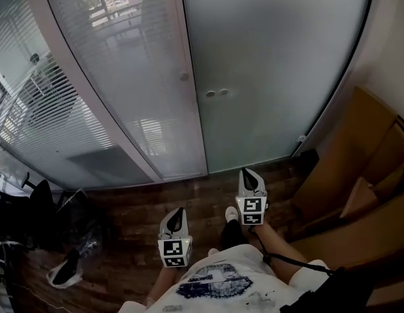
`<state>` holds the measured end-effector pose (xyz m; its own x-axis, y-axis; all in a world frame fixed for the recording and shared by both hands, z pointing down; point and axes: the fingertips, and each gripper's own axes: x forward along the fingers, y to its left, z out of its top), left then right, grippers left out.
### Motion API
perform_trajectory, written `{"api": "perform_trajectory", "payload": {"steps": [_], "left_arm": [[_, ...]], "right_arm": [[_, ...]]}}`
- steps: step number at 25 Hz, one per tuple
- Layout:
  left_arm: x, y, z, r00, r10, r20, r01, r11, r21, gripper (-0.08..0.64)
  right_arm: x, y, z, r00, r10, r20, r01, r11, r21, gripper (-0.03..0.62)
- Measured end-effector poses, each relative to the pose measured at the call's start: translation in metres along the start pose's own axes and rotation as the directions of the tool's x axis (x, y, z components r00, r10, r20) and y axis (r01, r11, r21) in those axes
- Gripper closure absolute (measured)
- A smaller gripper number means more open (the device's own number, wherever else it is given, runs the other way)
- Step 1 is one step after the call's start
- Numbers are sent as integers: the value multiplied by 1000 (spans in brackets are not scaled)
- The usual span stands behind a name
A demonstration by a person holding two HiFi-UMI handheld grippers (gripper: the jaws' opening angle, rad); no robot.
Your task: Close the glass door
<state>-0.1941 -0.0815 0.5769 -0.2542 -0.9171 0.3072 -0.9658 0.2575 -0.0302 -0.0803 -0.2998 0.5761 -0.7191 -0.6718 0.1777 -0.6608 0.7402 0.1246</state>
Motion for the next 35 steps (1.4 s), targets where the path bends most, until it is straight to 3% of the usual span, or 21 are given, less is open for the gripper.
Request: {"api": "perform_trajectory", "payload": {"steps": [7, 20, 27, 35], "left_arm": [[-16, -7, -21, 1000, -13, -4, 13, 1000, 6, 557], [-25, -32, -12, 1000, -21, -20, 21, 999, -26, 557], [-31, -67, -3, 999, -21, -26, 20, 1000, -9, 557], [-58, -131, -9, 999, -20, -30, 20, 1000, 16, 557]], "right_arm": [[-48, 8, 7, 999, -5, 33, 5, 1000, 15, 583], [-89, -5, -4, 1000, 2, 15, -3, 1000, 26, 583], [-131, -18, -1, 999, 40, 22, -41, 998, 55, 583], [-188, -39, -21, 996, 82, 25, -84, 993, 80, 583]]}}
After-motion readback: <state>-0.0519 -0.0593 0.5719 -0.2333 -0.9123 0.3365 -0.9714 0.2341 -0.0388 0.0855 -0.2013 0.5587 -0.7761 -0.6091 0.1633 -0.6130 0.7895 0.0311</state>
